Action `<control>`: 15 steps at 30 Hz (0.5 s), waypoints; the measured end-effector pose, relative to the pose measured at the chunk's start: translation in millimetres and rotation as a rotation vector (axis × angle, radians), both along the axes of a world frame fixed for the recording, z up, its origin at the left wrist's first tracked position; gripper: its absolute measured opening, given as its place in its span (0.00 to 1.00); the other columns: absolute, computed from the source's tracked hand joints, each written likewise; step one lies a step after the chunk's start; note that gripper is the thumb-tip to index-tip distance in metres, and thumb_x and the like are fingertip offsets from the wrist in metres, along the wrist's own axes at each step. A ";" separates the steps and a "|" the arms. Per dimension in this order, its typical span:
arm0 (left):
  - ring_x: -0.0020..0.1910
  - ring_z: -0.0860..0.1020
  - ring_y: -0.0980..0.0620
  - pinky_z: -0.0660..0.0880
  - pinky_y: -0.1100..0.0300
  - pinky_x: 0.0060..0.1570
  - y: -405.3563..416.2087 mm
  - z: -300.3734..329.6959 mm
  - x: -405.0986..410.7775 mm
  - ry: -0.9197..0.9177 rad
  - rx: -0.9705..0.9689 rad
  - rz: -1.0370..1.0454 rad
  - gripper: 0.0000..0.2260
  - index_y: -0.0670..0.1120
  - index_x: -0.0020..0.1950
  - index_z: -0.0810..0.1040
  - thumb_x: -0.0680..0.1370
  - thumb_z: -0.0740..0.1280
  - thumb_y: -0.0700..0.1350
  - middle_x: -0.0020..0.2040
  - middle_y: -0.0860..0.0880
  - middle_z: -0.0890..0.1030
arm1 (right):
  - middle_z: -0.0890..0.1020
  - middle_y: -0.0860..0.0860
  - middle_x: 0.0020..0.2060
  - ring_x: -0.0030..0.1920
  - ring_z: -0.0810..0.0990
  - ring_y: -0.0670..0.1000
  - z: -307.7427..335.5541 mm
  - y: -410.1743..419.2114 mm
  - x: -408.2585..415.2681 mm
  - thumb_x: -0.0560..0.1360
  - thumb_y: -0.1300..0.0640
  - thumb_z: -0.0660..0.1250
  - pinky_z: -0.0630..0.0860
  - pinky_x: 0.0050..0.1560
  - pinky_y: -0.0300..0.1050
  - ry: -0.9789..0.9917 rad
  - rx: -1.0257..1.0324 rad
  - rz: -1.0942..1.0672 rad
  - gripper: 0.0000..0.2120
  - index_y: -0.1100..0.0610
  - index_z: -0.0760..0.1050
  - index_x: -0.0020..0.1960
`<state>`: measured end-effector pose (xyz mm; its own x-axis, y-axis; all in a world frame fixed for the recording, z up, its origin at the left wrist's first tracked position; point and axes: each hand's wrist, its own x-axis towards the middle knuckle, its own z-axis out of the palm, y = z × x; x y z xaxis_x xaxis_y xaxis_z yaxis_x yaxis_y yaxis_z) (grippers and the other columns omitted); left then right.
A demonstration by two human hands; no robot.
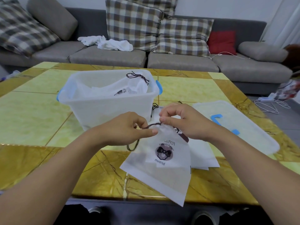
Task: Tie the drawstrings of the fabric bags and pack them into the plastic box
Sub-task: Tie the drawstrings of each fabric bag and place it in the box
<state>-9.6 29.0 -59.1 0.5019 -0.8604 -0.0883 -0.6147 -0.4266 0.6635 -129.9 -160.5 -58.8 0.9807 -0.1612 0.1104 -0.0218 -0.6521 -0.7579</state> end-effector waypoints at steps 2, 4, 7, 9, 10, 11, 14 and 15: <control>0.46 0.80 0.54 0.76 0.57 0.51 -2.5 -2.5 -2.3 -0.021 -0.022 0.013 0.17 0.48 0.38 0.82 0.77 0.68 0.60 0.46 0.47 0.82 | 0.79 0.52 0.55 0.50 0.76 0.39 -1.6 4.1 1.7 0.79 0.55 0.69 0.70 0.48 0.27 0.002 -0.038 -0.007 0.09 0.59 0.81 0.44; 0.45 0.79 0.54 0.74 0.60 0.48 -4.9 -3.4 -3.4 -0.080 -0.088 0.024 0.18 0.49 0.36 0.82 0.79 0.65 0.58 0.47 0.45 0.81 | 0.77 0.46 0.58 0.58 0.75 0.40 -5.6 2.1 5.0 0.78 0.53 0.70 0.69 0.57 0.33 -0.005 -0.098 -0.033 0.09 0.54 0.81 0.41; 0.47 0.77 0.62 0.67 0.69 0.46 -5.1 2.4 -4.5 -0.065 -0.253 0.025 0.16 0.53 0.33 0.81 0.80 0.66 0.54 0.49 0.55 0.79 | 0.81 0.46 0.50 0.52 0.78 0.43 -6.4 -1.6 7.7 0.78 0.52 0.71 0.70 0.55 0.36 -0.068 -0.166 -0.078 0.10 0.54 0.79 0.38; 0.43 0.77 0.61 0.67 0.67 0.46 -5.6 3.7 -4.5 0.059 -0.332 0.010 0.16 0.52 0.35 0.80 0.81 0.65 0.51 0.48 0.52 0.81 | 0.80 0.45 0.37 0.40 0.77 0.43 -5.8 -0.1 9.1 0.77 0.52 0.71 0.74 0.47 0.41 -0.076 -0.152 -0.091 0.12 0.54 0.78 0.36; 0.43 0.76 0.59 0.68 0.64 0.46 -6.4 3.8 -5.7 0.122 -0.340 0.010 0.16 0.51 0.36 0.80 0.82 0.64 0.51 0.48 0.47 0.82 | 0.78 0.44 0.32 0.34 0.74 0.42 -5.9 2.1 9.7 0.77 0.53 0.71 0.73 0.41 0.41 -0.063 -0.132 -0.094 0.13 0.53 0.77 0.35; 0.43 0.75 0.56 0.68 0.61 0.48 -7.3 3.5 -7.0 0.184 -0.340 0.014 0.16 0.49 0.38 0.81 0.83 0.63 0.51 0.49 0.43 0.83 | 0.76 0.44 0.29 0.30 0.70 0.42 -6.2 5.0 10.6 0.78 0.53 0.71 0.70 0.35 0.39 -0.055 -0.113 -0.091 0.14 0.52 0.75 0.34; 0.48 0.80 0.53 0.73 0.54 0.57 -9.2 3.6 -11.4 0.387 -0.391 0.048 0.17 0.45 0.43 0.82 0.84 0.60 0.50 0.48 0.42 0.85 | 0.71 0.45 0.27 0.27 0.66 0.43 -4.2 13.8 11.2 0.80 0.51 0.67 0.63 0.30 0.35 -0.055 -0.103 -0.079 0.17 0.55 0.72 0.34; 0.49 0.81 0.54 0.74 0.53 0.59 -10.1 4.5 -12.2 0.455 -0.414 0.060 0.17 0.44 0.45 0.83 0.84 0.59 0.50 0.47 0.45 0.86 | 0.70 0.47 0.27 0.25 0.66 0.44 -1.4 15.8 10.7 0.81 0.50 0.66 0.64 0.27 0.34 -0.049 -0.098 -0.085 0.18 0.58 0.73 0.36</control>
<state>-21.8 19.0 -54.6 0.5408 -0.8406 0.0305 -0.2137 -0.1023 0.9715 -119.2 -144.7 -60.2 0.9570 -0.2298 0.1772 -0.0447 -0.7201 -0.6925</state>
